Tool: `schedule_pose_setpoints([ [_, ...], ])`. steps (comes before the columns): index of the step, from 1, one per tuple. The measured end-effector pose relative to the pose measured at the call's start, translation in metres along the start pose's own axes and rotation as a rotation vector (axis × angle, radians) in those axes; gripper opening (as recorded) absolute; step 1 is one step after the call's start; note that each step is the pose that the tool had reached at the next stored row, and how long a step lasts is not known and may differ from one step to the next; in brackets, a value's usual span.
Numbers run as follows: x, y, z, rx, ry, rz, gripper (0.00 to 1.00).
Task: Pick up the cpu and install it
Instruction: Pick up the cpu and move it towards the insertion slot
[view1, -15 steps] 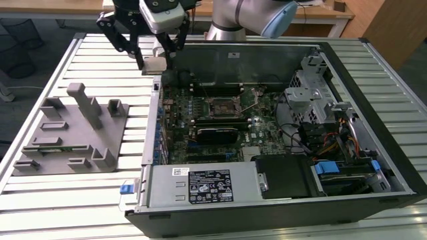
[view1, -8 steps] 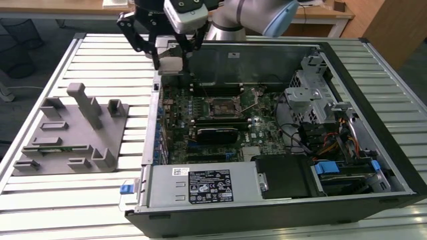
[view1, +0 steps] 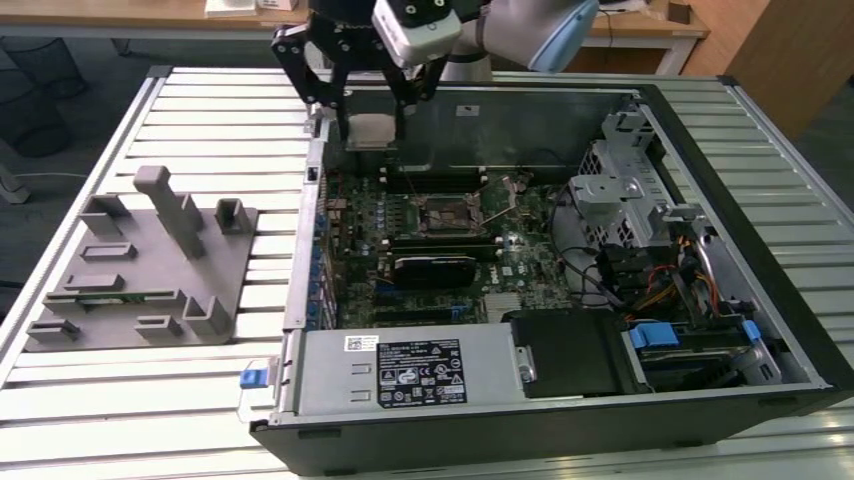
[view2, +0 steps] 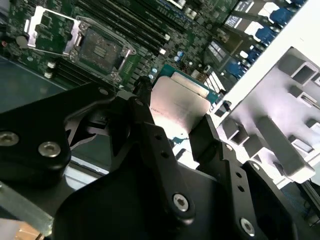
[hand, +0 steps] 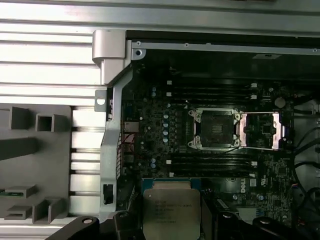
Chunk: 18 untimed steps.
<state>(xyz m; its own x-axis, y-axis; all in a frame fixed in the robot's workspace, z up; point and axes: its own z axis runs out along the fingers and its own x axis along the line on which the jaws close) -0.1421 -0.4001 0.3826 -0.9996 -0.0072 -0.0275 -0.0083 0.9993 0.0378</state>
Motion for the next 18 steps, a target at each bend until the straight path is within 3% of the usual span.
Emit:
schedule_pose_setpoints([
  [6, -0.0172, 0.0003, 0.0042, 0.0002, 0.0002, 0.0, 0.55],
  [18, -0.0474, 0.002, 0.0265, 0.0004, 0.0006, 0.0, 0.55],
])
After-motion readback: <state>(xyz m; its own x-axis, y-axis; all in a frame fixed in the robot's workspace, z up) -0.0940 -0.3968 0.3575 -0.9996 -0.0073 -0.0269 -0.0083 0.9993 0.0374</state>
